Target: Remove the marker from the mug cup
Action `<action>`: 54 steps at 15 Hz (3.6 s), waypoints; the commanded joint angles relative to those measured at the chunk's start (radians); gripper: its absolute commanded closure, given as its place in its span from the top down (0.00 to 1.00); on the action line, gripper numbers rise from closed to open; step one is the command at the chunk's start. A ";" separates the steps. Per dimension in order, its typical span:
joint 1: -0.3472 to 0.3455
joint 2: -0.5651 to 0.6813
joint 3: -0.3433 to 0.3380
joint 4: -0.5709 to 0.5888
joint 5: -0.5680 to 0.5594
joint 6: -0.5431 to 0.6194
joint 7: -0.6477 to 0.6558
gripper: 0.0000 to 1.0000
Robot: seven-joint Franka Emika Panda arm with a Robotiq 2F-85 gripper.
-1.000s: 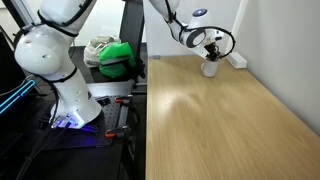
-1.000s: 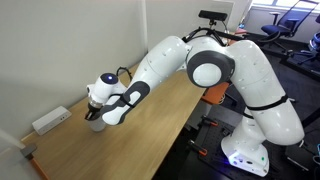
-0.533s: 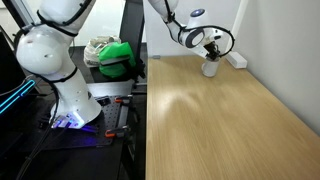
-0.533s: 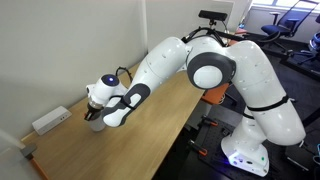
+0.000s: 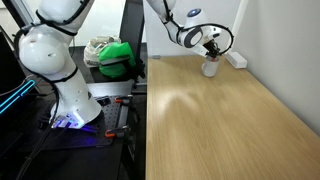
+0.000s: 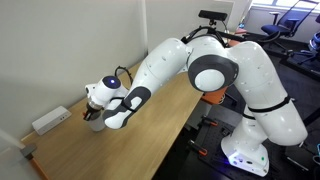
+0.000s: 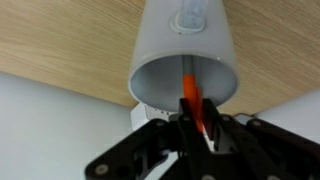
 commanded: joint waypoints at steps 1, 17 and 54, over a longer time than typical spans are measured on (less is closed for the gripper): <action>0.052 -0.051 -0.060 -0.062 -0.030 0.037 0.055 0.04; 0.295 -0.103 -0.306 -0.160 0.036 0.165 0.061 0.04; 0.908 -0.130 -0.986 -0.239 0.467 0.321 0.079 0.04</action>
